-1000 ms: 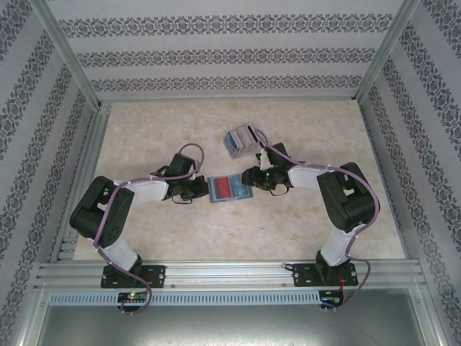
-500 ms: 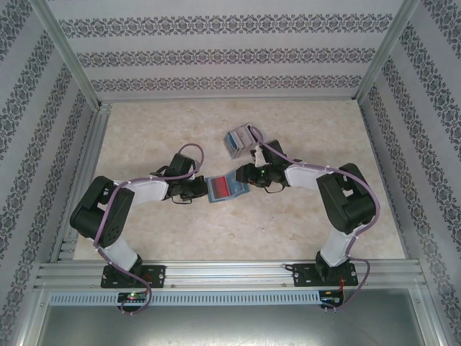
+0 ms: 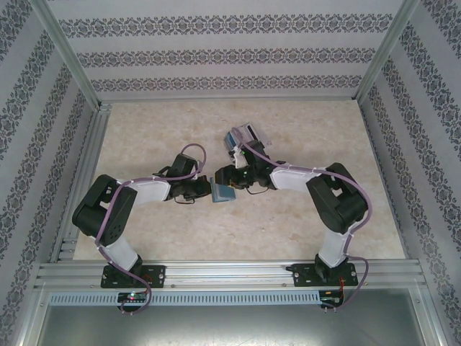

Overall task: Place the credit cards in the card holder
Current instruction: Close the card holder at the center of the table, then rotate the card holder at the center of the table.

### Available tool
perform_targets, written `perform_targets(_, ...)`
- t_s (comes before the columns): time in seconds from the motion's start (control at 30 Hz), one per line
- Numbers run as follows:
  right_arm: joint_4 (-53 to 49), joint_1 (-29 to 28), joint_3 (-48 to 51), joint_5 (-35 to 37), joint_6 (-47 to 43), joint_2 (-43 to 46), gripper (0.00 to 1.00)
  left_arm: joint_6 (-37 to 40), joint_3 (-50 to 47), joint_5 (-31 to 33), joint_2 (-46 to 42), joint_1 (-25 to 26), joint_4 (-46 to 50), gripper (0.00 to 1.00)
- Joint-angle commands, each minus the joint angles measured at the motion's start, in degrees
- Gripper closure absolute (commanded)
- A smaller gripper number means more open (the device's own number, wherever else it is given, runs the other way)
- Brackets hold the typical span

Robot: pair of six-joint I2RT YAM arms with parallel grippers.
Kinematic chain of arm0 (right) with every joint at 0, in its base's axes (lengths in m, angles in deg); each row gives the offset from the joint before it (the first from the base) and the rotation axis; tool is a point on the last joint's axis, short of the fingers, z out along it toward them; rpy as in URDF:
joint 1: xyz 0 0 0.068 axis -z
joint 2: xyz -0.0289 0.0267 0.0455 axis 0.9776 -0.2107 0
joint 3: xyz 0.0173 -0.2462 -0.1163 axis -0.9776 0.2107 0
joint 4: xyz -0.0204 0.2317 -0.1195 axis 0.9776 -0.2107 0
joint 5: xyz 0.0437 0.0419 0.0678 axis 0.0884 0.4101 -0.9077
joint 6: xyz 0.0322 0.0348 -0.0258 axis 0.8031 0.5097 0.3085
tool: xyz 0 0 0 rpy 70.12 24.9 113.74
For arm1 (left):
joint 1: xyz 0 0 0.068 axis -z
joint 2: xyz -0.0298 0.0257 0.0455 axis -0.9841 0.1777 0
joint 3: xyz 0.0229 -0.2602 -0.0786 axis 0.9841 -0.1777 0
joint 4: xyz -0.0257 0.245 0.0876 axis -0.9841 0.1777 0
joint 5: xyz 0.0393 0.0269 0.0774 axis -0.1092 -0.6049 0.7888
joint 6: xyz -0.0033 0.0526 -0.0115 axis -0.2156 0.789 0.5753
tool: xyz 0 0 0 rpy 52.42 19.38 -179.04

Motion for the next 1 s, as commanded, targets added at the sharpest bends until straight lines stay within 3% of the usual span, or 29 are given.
perform_targets(0.0, 2.2, -0.4, -1.0, -1.3, 1.5, -3.4, 0.49, -0.9, -0.8, -0.8, -1.5, 0.8, -2.5, 0.95)
perform_targets(0.4, 1.8, 0.4, -1.2, -1.4, 0.5, -5.5, 0.47, -4.4, -6.0, -0.1, -4.5, 2.0, -4.6, 0.86)
perform_targets(0.83, -7.9, 7.4, 2.4, -0.8, -6.5, 6.3, 0.45, -13.1, -7.8, 2.9, -12.5, 10.0, -4.0, 0.44)
perform_targets(0.97, -9.8, 9.5, 5.7, -0.7, -7.7, 9.9, 0.45, -9.5, -3.9, 7.1, -18.1, 10.3, 8.0, 0.38)
